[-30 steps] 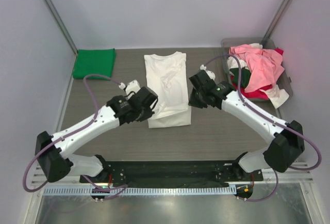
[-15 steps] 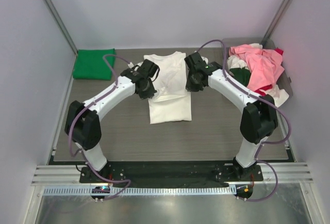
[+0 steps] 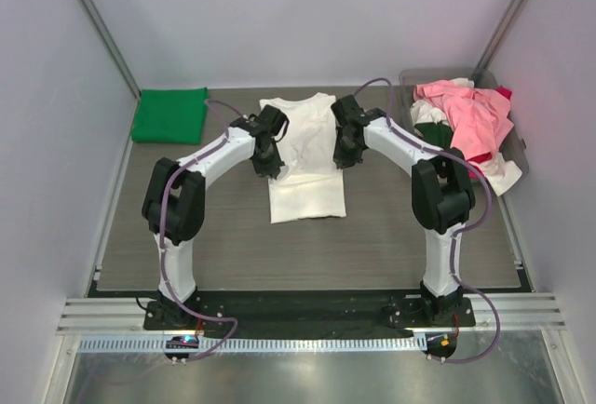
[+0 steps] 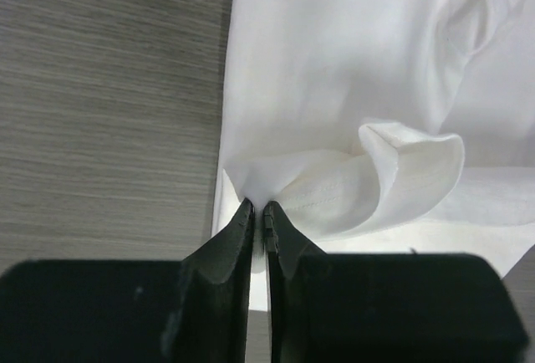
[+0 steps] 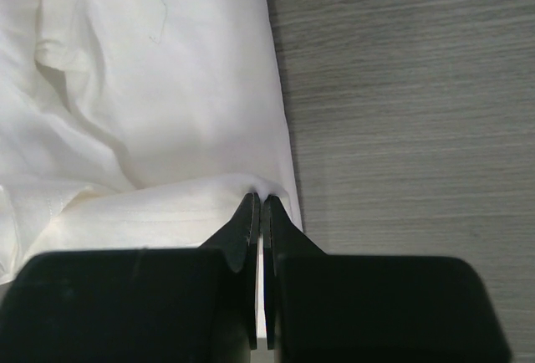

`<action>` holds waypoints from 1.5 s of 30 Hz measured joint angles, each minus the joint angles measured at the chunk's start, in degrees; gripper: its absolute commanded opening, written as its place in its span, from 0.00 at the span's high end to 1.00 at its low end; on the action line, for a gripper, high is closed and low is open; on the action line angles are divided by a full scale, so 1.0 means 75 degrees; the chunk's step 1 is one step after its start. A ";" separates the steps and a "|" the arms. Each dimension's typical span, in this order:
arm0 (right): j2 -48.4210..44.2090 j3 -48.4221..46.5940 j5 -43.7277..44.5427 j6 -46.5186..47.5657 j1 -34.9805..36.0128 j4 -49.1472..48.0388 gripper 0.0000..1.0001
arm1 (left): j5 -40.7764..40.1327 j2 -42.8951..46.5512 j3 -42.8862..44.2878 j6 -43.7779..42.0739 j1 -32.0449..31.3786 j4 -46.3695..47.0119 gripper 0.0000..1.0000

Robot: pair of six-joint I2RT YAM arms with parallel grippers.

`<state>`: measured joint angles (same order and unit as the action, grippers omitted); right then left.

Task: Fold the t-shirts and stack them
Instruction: Fold the tshirt

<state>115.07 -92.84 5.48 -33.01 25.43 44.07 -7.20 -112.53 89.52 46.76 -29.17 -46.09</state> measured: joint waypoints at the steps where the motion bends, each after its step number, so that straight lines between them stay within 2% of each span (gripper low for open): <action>1: 0.0131 -0.0082 -0.0044 0.0023 -0.0023 -0.0012 0.99 | 0.0041 -0.0114 0.0079 -0.0061 0.0044 -0.0003 0.86; 3: 0.0391 -0.0271 -0.0122 0.0070 -0.0073 -0.0009 0.98 | 0.0102 -0.0335 0.0274 -0.0128 0.0128 -0.0047 0.80; 4: 0.0530 -0.0417 -0.0163 0.0099 -0.0108 0.0015 0.93 | 0.0134 -0.0484 0.0414 -0.0160 0.0201 -0.0067 0.77; 5: 0.0720 -0.0676 -0.0239 0.0149 -0.0146 0.0090 0.67 | 0.0172 -0.0627 0.0560 -0.0187 0.0271 -0.0099 0.68; 6: 0.0935 -0.0988 -0.0303 0.0175 -0.0189 0.0163 0.52 | 0.0198 -0.0766 0.0720 -0.0248 0.0353 -0.0137 0.64; 8: 0.1416 -0.1848 -0.0388 0.0248 -0.0303 0.0364 0.32 | 0.0306 -0.1157 0.1274 -0.0361 0.0583 -0.0358 0.60; 9: 0.1708 -0.2442 -0.0420 0.0297 -0.0373 0.0519 0.29 | 0.0367 -0.1431 0.1772 -0.0385 0.0720 -0.0650 0.58; 13: 0.2480 -0.4712 -0.0460 0.0452 -0.0647 0.1005 0.28 | 0.0583 -0.2378 0.3899 -0.0557 0.1314 -0.1343 0.55; 16: 0.1941 -0.4596 -0.0460 0.0460 -0.0778 0.1029 0.28 | 0.0592 -0.2218 0.4304 -0.0694 0.1620 -0.1553 0.54; 19: 0.0667 -0.2908 -0.0498 0.0446 -0.0737 0.0688 0.29 | 0.0600 -0.1241 0.3159 -0.0708 0.1635 -0.1413 0.54; 24: -0.1454 0.0414 -0.0994 0.0335 -0.0277 0.0020 0.31 | 0.0723 0.0542 0.0659 -0.0653 0.1003 -0.1026 0.54; 30: -0.2454 0.3168 -0.1705 0.0146 -0.0058 -0.0676 0.32 | 0.1102 0.1711 -0.1810 -0.0216 0.0003 -0.0207 0.53; 35: -0.2710 0.4453 -0.2081 -0.0017 -0.0140 -0.1262 0.35 | 0.1212 0.2372 -0.3255 0.0265 -0.0096 0.0571 0.42; 39: -0.2710 0.4960 -0.2253 -0.0105 -0.0140 -0.1868 0.39 | 0.1279 0.2865 -0.3978 0.0562 -0.0099 0.1151 0.42; 45: -0.2690 0.5301 -0.2416 -0.0254 -0.0143 -0.2559 0.51 | 0.1378 0.3147 -0.4564 0.0868 -0.0111 0.1874 0.45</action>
<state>94.89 -53.08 -12.64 -34.92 24.36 24.88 3.14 -88.92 55.29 53.28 -30.00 -32.03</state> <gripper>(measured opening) 0.527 0.557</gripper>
